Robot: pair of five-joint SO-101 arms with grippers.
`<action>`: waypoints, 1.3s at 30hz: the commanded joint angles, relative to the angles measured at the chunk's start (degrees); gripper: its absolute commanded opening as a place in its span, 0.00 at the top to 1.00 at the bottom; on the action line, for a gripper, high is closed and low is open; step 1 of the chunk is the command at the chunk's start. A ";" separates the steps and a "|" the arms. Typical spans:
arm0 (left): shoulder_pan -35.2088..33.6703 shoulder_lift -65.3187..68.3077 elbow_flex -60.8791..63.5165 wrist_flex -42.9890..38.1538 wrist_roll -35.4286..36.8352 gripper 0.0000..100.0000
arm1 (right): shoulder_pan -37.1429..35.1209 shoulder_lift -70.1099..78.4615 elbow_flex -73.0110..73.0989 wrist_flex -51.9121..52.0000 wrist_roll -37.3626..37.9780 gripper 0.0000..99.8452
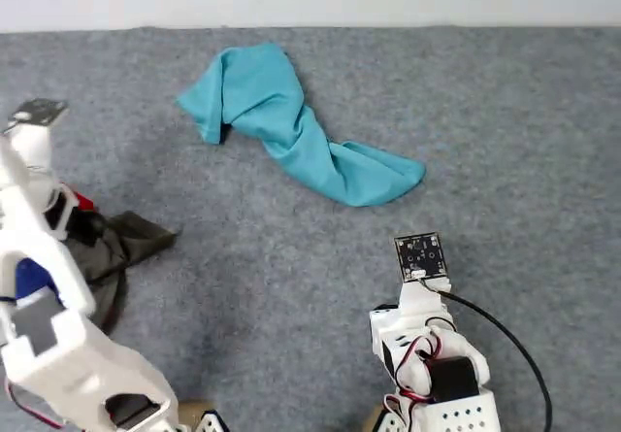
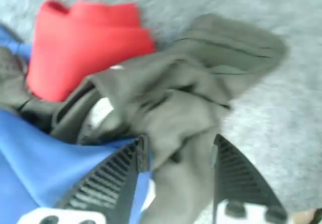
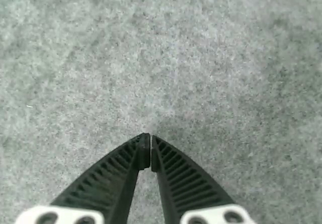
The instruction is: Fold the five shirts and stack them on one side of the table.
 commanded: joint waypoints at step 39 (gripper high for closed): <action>26.99 -50.46 31.87 1.67 29.27 0.84 | -1.54 0.13 0.97 0.31 0.53 0.99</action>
